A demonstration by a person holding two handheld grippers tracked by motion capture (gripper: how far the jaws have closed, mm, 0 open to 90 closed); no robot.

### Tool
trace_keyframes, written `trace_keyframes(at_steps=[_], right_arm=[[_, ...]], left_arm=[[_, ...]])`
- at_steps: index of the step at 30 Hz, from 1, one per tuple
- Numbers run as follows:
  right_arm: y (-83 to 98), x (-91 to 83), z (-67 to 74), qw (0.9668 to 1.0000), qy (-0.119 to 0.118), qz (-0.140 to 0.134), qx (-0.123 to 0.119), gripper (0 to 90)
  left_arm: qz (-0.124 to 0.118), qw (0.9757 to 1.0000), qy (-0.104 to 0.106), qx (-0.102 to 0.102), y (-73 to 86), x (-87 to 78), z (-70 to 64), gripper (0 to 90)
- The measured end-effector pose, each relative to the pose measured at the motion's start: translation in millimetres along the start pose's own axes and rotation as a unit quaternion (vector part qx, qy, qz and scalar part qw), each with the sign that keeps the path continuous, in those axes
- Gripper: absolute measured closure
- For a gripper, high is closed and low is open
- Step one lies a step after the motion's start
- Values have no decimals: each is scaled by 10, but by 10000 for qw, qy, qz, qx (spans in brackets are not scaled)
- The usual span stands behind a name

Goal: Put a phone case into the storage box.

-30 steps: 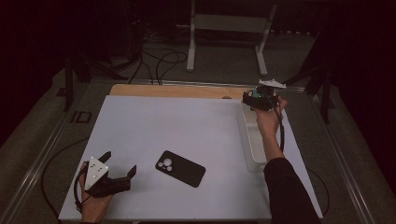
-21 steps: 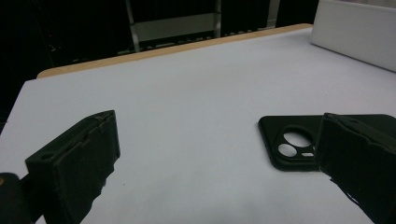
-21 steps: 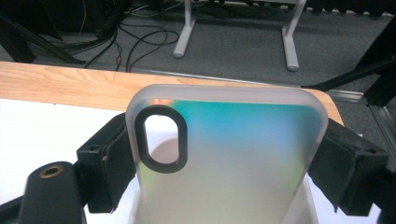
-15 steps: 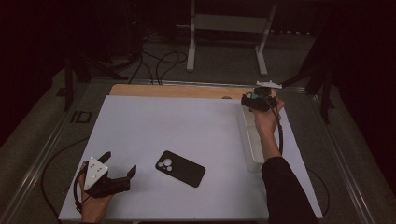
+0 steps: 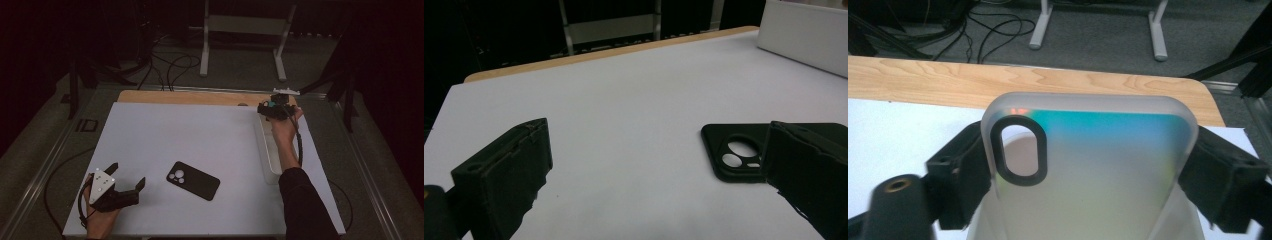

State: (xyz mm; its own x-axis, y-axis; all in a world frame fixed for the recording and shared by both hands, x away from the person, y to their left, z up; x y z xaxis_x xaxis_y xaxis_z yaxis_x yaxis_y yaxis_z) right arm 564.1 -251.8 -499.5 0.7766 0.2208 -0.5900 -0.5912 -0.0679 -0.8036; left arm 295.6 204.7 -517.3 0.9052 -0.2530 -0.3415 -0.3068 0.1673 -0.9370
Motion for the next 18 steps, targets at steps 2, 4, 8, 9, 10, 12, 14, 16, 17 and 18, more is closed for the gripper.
trace_keyframes(at_steps=[2,4,8,9,10,12,14,16,17,18], right_arm=[[-8,-9,-1,10000,-41,-29,71,108],[-24,-25,0,9999,-54,-74,68,98],[-61,-62,-9,9998,-31,-181,65,98],[-66,-72,-9,9998,-31,-189,68,98],[-71,-81,-5,9998,-48,-201,65,98],[-84,-102,6,9997,-82,-222,30,99],[-104,-131,23,9996,-122,-257,9,100],[-129,-161,35,9994,-158,-321,0,100],[-144,-178,41,9992,-172,-352,-12,100],[-155,-195,48,9991,-185,-373,-30,100]], left_arm=[[4,10000,-5,6,1,0,0,8],[8,10000,0,8,1,0,-3,8],[7,10000,-5,5,1,1,-2,7],[9,10000,-8,6,2,1,-1,8],[11,10000,-11,8,2,2,-1,7],[14,10000,-11,14,3,1,-1,8],[16,10000,-11,15,4,3,-1,8],[22,10000,-14,20,5,4,-2,8],[23,10000,-14,22,5,4,-4,8],[23,10000,-14,25,5,4,-5,7]])
Point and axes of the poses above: each handheld gripper's, and its own axes: x roughly forward along the jaws, y roughly out of its underside, z roughly to its left, the point moved 9 cm from there along x, roughly forward along the jaws, and after that the axes turned 9 degrees about -y, right-handed, at the moved point
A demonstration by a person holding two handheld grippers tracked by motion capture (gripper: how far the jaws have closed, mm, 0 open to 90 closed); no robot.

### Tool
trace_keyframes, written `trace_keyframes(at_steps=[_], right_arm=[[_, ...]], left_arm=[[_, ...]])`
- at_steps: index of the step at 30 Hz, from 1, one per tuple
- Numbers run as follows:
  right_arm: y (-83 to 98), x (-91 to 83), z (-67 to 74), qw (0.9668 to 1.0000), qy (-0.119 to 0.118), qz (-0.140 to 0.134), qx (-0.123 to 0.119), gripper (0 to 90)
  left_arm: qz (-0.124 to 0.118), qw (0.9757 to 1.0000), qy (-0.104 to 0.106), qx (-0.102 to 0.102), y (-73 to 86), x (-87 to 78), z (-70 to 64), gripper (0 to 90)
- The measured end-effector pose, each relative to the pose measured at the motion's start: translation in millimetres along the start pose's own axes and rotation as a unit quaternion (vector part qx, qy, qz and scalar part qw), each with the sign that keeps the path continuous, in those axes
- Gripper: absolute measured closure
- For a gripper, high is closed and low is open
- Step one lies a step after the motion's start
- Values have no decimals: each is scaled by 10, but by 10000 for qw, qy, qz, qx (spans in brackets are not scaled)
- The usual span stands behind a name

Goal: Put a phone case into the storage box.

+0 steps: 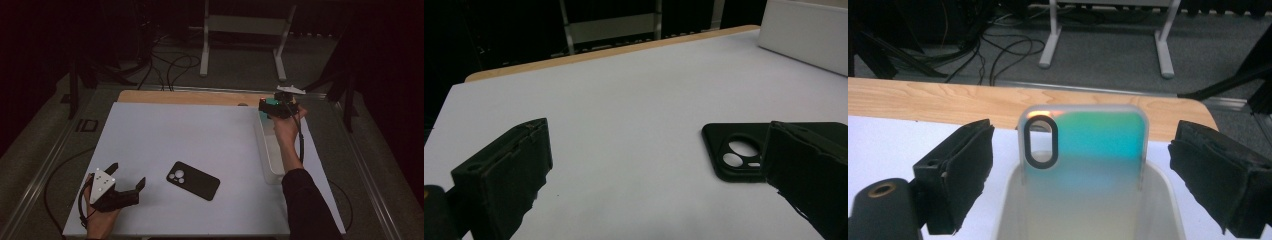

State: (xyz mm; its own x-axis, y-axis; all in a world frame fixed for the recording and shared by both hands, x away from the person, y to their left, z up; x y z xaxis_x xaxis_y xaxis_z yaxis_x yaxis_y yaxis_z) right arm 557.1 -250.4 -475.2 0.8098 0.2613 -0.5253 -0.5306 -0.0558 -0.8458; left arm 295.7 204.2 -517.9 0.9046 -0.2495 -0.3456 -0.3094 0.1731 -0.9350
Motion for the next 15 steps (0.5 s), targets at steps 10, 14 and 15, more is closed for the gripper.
trace_keyframes(at_steps=[10,14,15], right_arm=[[-27,-136,239,9987,-470,-122,-134,100],[-6,-166,339,9977,-650,-126,-169,100],[18,-196,427,9965,-798,-145,-213,100]], left_arm=[[24,10000,1,18,5,4,-10,8],[27,10000,-2,21,7,5,-9,7],[28,10000,-1,23,8,6,-9,7]])
Point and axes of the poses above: each handheld gripper's, and its own axes: x roughly forward along the jaws, y roughly out of its underside, z roughly to its left, the point moved 9 cm from there along x, roughly forward along the jaws, and after that the axes turned 9 degrees about -y, right-handed, at the moved point
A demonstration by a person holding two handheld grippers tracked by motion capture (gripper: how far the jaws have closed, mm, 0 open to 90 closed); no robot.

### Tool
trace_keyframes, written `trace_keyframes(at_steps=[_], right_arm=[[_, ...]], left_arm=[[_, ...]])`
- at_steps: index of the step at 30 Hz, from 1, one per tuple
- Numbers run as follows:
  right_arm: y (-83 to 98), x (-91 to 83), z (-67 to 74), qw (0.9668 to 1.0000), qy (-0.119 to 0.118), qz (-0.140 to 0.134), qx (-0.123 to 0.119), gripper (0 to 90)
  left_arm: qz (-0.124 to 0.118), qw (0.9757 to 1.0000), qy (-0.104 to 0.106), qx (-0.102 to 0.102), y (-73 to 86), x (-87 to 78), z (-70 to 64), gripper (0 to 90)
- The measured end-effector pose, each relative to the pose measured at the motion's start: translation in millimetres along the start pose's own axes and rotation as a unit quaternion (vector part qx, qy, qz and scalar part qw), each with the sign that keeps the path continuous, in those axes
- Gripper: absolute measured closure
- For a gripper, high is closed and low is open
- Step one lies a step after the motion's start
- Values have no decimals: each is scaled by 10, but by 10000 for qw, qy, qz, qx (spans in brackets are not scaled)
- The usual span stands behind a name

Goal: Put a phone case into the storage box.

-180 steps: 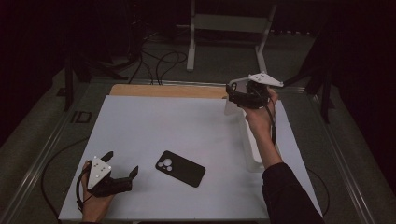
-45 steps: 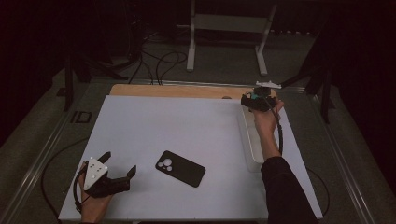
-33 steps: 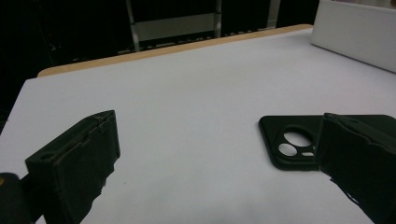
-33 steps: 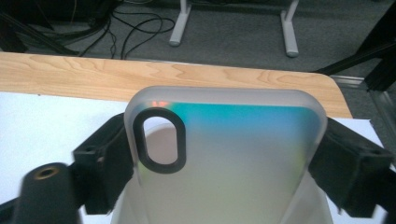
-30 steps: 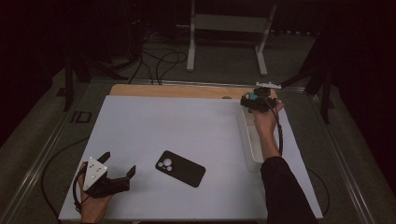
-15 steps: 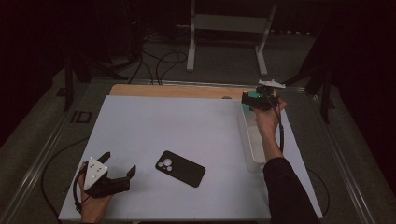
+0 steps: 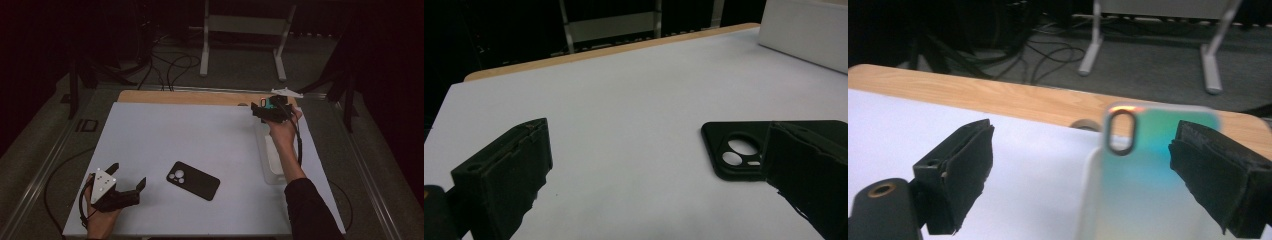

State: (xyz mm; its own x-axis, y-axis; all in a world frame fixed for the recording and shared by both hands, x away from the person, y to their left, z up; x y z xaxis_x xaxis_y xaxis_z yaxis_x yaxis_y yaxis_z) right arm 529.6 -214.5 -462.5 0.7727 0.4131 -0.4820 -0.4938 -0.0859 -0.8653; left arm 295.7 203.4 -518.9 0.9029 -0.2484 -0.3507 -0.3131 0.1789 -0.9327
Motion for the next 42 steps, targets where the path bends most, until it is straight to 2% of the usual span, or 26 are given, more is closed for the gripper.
trace_keyframes(at_steps=[5,10,17,22,27,30,32,42], right_arm=[[57,-29,197,9995,-324,-20,-31,100],[122,-78,417,9979,-607,26,-228,100],[173,-254,736,9933,-1051,-24,-478,100],[221,-411,915,9894,-1332,-71,-567,99],[314,-550,1044,9857,-1566,-95,-614,99],[377,-617,1099,9843,-1604,-109,-733,100],[419,-654,1131,9834,-1664,-120,-718,99],[660,-748,1269,9777,-1937,-15,-806,100]], left_arm=[[3,10000,10,8,2,4,-9,7],[10,10000,8,16,4,6,-9,7],[13,10000,16,21,6,11,-18,7],[20,10000,18,21,6,17,-25,7],[29,10000,13,18,10,22,-25,7],[29,10000,8,31,9,21,-29,7],[24,10000,7,31,8,19,-26,7],[22,10000,1,30,8,15,-26,7]])
Point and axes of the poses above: each handheld gripper's, and its own axes: x roughly forward along the jaws, y roughly out of its underside, z roughly to its left, the point moved 9 cm from there along x, roughly forward along the jaws, and after that the axes turned 9 degrees about -y, right-handed, at the moved point
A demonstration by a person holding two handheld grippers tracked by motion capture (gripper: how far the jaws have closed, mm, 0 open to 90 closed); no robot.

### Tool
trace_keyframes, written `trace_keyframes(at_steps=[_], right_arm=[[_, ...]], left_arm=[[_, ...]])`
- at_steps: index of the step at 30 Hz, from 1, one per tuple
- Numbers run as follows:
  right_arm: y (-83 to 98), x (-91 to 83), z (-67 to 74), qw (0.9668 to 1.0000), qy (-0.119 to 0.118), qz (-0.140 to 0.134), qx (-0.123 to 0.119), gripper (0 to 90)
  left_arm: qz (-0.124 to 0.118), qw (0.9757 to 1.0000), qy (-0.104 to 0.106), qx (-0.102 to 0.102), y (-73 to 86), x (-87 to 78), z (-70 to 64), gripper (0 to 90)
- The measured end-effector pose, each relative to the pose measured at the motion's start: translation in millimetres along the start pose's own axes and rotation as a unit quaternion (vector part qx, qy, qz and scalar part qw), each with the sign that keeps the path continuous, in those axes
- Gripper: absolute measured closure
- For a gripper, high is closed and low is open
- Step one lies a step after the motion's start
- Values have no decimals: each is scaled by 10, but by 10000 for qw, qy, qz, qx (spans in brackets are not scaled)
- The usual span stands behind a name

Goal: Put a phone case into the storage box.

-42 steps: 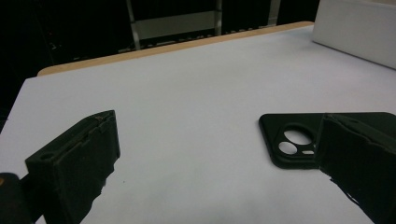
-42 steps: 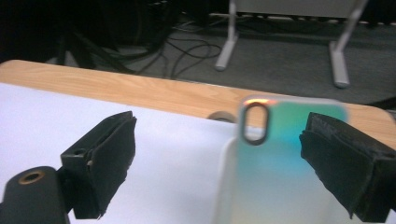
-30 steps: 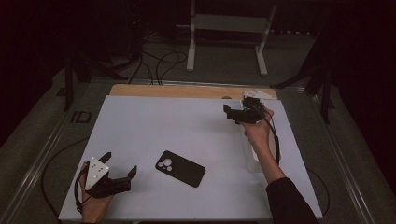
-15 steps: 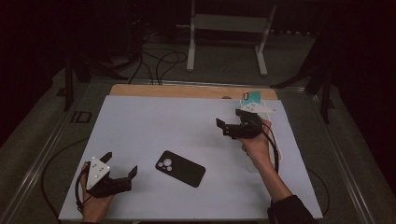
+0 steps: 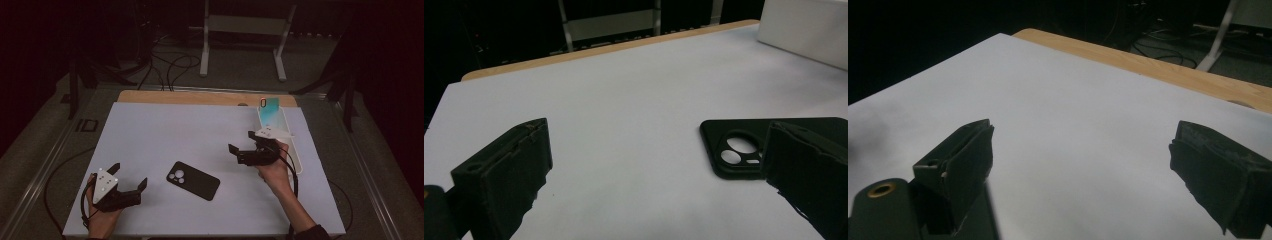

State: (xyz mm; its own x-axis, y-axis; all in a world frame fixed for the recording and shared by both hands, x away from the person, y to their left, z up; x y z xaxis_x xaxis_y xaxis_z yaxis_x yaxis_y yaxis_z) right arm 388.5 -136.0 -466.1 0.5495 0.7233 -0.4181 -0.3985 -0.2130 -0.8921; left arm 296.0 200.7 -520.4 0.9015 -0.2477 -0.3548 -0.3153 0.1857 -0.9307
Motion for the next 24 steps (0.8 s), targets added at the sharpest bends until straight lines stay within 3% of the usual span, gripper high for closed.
trace_keyframes(at_steps=[15,22,24], right_arm=[[228,135,245,9996,-244,139,-42,106],[465,275,328,9987,-287,427,-43,141],[506,314,334,9983,-214,542,-90,195]], left_arm=[[-4,10000,-2,13,-3,-1,-3,7],[15,10000,14,33,1,10,-19,7],[13,10000,17,45,1,10,-23,7]])
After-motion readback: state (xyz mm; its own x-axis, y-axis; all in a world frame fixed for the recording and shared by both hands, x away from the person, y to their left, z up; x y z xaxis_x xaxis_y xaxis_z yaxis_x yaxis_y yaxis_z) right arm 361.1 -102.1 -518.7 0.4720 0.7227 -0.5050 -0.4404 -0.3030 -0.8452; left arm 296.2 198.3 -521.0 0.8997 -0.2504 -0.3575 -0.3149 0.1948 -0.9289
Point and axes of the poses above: each handheld gripper's, and its own axes: x roughly forward along the jaws, y roughly out of its underside, z roughly to its left, the point moved 9 cm from there along x, roughly forward along the jaws, and after that the axes turned 9 degrees about -y, right-handed, at the moved point
